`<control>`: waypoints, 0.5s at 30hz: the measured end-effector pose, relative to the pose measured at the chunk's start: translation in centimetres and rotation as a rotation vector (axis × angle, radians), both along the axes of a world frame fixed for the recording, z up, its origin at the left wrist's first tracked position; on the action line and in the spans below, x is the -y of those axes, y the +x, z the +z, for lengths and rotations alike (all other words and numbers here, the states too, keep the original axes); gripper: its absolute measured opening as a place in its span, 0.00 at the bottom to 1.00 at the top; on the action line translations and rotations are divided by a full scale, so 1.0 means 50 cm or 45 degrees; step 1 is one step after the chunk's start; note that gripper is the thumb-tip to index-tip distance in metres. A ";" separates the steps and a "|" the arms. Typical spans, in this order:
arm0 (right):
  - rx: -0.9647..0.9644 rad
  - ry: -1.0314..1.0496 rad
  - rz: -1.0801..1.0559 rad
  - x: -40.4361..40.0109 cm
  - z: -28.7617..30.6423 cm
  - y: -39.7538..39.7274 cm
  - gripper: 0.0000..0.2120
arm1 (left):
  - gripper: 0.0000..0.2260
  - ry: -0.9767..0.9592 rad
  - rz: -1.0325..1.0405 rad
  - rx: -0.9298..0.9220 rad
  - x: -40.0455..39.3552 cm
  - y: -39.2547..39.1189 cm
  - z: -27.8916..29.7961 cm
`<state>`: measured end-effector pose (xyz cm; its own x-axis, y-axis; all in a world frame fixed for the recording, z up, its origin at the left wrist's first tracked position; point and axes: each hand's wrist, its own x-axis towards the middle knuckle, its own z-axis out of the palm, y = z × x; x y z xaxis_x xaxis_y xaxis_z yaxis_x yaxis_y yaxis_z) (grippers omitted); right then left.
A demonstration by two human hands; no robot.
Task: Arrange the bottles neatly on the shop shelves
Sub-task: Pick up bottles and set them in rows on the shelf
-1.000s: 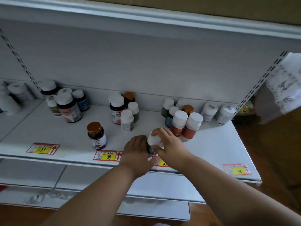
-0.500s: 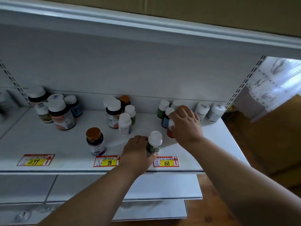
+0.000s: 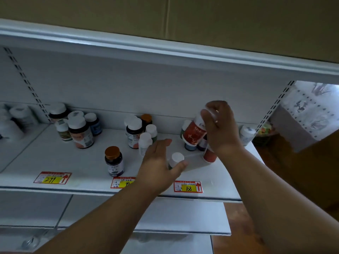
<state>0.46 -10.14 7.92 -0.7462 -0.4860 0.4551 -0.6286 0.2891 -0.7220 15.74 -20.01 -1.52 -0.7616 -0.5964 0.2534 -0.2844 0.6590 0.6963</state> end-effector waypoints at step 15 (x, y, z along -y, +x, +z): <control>0.527 -0.078 0.849 0.133 -0.048 0.287 0.08 | 0.33 0.186 0.421 -0.187 -0.040 0.281 0.008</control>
<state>14.82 -16.77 5.52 -0.4203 -0.8739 0.2442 -0.3321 -0.1023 -0.9377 29.81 -17.99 -1.13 -0.4840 -0.8416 0.2397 -0.3556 0.4394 0.8249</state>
